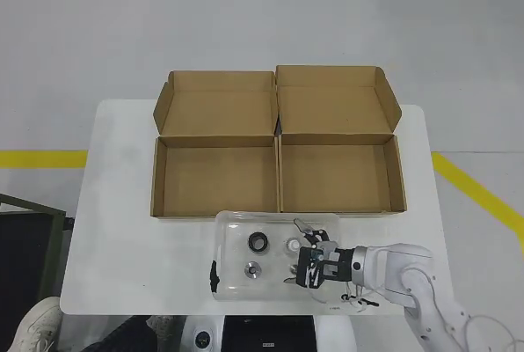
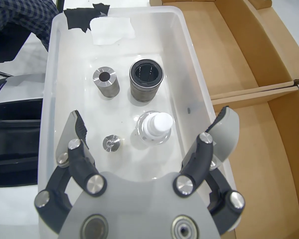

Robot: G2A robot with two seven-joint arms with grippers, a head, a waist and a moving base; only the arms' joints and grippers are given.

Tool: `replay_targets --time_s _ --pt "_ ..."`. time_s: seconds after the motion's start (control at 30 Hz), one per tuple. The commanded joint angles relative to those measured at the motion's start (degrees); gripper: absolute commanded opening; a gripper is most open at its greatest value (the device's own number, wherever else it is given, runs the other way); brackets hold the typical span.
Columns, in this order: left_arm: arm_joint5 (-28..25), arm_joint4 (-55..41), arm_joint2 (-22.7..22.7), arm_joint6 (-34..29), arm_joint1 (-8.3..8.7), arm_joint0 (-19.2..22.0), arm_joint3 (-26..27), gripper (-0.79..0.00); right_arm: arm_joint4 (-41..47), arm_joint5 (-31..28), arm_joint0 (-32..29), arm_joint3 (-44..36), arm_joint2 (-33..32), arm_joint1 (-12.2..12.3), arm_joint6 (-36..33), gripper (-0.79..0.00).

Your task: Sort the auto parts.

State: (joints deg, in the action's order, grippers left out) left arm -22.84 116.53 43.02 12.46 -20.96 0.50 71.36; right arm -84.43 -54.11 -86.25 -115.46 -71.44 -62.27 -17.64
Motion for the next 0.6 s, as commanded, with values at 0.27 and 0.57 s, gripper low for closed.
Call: replay_targets --time_s 0.27,0.57 --pt "0.0 0.0 0.0 0.0 0.0 0.0 0.0 0.0 0.8 0.5 1.4 2.4 0.9 0.3 -0.6 -0.012" --pt "0.0 0.0 0.0 0.0 0.0 0.0 0.0 0.0 3.0 1.3 3.1 4.4 2.0 0.4 -2.1 -0.215"
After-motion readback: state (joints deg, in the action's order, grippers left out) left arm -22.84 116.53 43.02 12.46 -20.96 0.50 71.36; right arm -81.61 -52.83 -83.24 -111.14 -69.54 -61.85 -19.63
